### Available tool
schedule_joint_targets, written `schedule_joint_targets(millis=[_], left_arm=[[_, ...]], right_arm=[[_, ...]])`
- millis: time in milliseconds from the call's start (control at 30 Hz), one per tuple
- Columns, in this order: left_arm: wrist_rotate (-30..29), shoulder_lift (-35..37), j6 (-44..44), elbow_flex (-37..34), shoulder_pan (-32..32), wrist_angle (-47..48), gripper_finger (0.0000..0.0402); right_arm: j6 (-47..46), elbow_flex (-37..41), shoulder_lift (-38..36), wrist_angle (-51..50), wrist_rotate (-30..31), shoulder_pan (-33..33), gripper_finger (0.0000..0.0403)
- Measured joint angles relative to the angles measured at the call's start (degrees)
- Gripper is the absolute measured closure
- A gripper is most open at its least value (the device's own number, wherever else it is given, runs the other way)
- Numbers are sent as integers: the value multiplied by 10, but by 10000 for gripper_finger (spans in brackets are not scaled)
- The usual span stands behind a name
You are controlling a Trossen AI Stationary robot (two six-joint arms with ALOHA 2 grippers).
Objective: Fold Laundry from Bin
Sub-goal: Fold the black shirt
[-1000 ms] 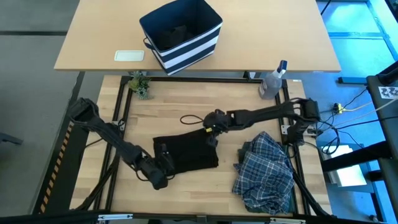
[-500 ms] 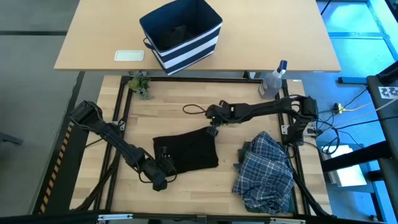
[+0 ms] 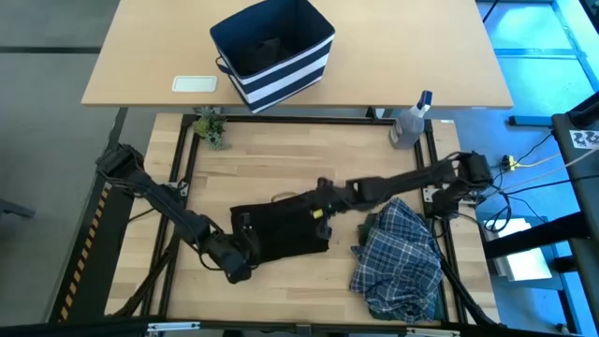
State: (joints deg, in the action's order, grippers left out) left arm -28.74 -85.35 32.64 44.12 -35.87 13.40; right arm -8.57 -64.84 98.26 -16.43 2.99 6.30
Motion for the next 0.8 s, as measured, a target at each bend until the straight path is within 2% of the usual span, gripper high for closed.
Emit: schedule_joint_targets(millis=[167,367,433,600,800], left_arm=[[-74,-4,-35,0,29,-6,342],[-60,-13,-105,0,120,-18,342],[-40,-14,-136,0,151,-29,342],[53,-20,-183,0,223,-68,342],[107,-75,-197,0,261,-75,342]], right_arm=[[-6,-1,23,79,-7,62,403],[-37,0,58,102,0,90,403],[-47,0,67,101,-3,96,403],[-63,0,77,101,-21,104,403],[-64,0,78,102,-25,127,403]])
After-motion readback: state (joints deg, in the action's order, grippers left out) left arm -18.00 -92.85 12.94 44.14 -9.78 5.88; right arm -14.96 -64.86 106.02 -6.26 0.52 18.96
